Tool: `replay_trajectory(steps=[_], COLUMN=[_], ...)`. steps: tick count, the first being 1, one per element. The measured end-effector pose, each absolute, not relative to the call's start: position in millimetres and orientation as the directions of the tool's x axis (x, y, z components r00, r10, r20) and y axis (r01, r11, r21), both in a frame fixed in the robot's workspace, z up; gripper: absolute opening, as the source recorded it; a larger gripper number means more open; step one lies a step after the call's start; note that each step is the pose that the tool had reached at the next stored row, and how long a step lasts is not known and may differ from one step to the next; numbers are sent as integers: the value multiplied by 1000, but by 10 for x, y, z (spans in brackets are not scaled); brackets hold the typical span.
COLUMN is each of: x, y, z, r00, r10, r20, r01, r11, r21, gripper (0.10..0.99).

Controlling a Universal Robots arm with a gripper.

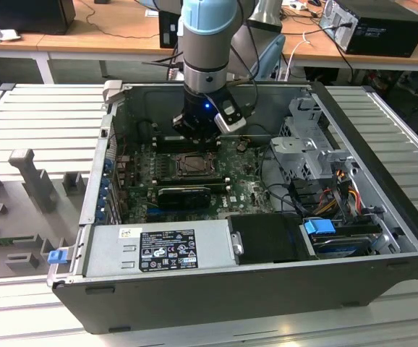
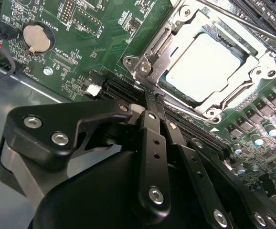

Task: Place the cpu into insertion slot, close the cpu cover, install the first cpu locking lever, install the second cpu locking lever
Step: 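Install the first cpu locking lever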

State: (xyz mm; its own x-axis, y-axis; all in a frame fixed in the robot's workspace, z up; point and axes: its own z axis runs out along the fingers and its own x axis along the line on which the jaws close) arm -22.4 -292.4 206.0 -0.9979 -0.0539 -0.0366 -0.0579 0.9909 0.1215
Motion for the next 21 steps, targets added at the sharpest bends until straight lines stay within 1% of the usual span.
replay_trajectory(steps=[2,6,10,14,21], x=[-222,-206,-207,-207,-206], y=[-2923,-2913,-2913,-2914,-2950], z=[2046,2002,2023,2168,2171], r00=[-998,-998,-998,-998,-998], r10=[-53,-52,-51,-52,-51], r20=[-37,-36,-36,-36,-36], r01=[-57,-55,-55,-55,-55], r11=[991,993,992,993,993], r21=[119,104,109,108,108], gripper=[106,106,106,106,106])
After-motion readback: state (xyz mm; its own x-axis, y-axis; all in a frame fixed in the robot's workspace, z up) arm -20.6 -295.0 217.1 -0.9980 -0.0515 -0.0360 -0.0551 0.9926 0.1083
